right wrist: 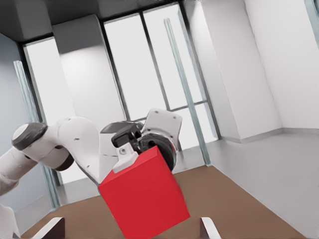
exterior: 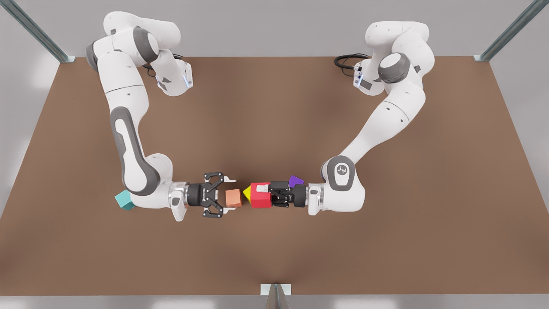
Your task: Pick up red wooden cube and pass to hand red wooden cube and place in blue wooden cube
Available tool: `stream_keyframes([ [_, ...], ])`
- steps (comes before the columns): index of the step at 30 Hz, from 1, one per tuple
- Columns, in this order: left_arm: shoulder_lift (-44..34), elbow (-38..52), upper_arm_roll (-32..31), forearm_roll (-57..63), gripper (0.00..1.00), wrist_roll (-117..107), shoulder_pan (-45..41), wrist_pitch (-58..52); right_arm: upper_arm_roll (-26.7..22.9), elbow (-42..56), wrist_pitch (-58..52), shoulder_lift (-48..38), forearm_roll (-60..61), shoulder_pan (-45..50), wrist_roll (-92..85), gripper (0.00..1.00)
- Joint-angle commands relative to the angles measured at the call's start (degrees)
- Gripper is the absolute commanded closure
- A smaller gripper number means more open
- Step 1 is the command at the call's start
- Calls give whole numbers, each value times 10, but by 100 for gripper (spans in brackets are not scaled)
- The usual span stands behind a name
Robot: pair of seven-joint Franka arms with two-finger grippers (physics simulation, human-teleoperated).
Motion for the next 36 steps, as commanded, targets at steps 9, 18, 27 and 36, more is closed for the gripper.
stream_keyframes([
  [9,-2,-6,0,-6,31,0,1,-1,0,12,32,3,19,16,-142,2],
  [18,-1,-6,0,-7,30,0,0,-1,0,15,52,7,25,34,-133,2],
  [27,-2,-6,0,-6,30,-12,2,-1,0,11,52,8,25,39,-129,3],
  [36,0,-6,0,-6,30,-12,-1,-1,0,6,52,1,26,40,-125,2],
])
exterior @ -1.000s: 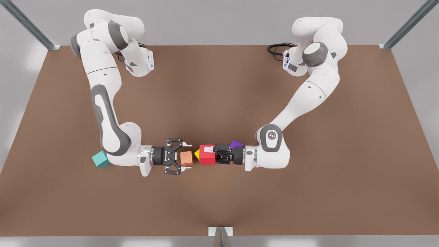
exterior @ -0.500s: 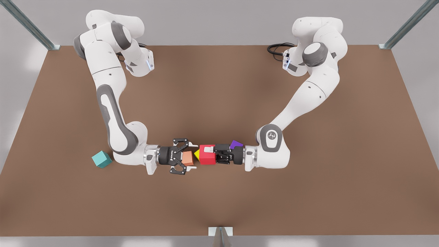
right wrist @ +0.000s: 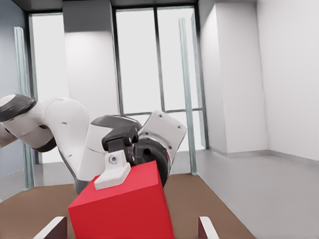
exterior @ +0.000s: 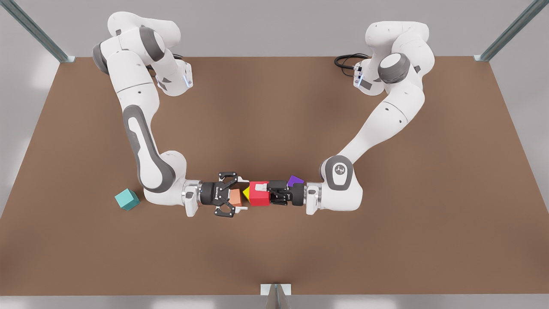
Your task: Pick up red wooden cube and pass to hand red wooden cube and place in blue wooden cube
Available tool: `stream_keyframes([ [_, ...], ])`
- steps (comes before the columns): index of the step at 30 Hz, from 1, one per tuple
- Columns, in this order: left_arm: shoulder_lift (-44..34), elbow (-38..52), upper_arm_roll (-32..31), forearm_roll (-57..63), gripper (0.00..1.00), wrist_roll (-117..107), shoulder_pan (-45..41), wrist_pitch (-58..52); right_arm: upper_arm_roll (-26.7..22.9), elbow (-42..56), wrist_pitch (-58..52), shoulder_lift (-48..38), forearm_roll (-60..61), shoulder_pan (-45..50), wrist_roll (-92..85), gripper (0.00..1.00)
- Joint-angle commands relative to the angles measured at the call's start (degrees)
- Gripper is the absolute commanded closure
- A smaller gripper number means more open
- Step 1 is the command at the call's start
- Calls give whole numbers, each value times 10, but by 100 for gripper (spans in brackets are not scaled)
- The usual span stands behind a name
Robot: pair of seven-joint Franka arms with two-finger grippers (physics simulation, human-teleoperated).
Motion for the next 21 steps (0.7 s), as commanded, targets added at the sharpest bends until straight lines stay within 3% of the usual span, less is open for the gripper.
stream_keyframes([
  [1,-1,0,0,-3,30,3,-1,-2,1,-1,0,-2,0,0,-13,2],
  [21,2,0,0,-2,30,4,-1,-2,9,-9,18,-4,13,20,-1,0],
])
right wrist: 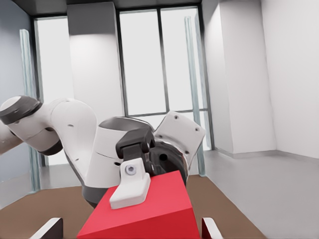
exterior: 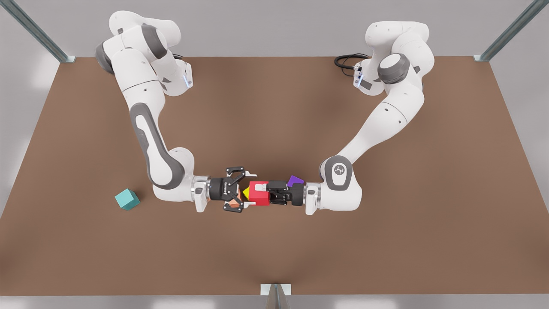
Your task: Pick up red wooden cube and pass to hand red wooden cube and place in blue wooden cube
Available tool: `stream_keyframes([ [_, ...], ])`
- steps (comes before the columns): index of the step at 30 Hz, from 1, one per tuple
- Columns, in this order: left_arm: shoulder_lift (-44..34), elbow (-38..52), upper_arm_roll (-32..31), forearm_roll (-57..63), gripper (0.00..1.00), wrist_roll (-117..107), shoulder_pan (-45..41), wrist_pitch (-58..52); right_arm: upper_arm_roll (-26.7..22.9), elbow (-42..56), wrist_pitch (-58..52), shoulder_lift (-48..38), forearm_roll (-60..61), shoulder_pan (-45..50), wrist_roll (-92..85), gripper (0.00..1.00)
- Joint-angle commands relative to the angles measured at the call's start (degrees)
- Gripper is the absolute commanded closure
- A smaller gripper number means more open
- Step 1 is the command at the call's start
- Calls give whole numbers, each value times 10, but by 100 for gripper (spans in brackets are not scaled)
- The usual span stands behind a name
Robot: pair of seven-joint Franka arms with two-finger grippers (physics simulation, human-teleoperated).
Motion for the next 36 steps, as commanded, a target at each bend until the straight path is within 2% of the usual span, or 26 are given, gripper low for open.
stream_keyframes([
  [1,-2,0,0,-3,30,9,0,-2,0,1,8,0,3,2,1,0],
  [15,-2,0,0,-3,30,8,-2,-1,0,6,28,4,11,11,10,0],
  [16,-2,0,0,-3,30,8,-2,-1,0,6,28,4,11,11,10,5],
  [19,-2,0,0,-2,30,8,-2,-1,0,5,28,4,10,12,9,41],
  [22,-1,0,0,-1,30,8,-2,-1,-1,5,28,4,10,12,10,47],
  [29,-1,1,5,-1,30,9,-8,0,-1,4,28,4,8,12,19,48],
  [30,-1,1,5,-2,24,8,-8,1,-1,5,28,4,8,12,19,48],
  [31,-2,1,4,-3,24,8,-8,0,-1,5,27,4,8,12,24,48],
  [32,-2,1,4,-4,7,8,-7,0,-1,5,27,4,9,12,24,48],
  [33,-3,1,4,-5,0,6,-7,0,-1,5,28,4,9,11,25,48],
  [36,-3,1,5,-4,0,-8,-5,0,-1,5,27,4,9,11,25,47],
])
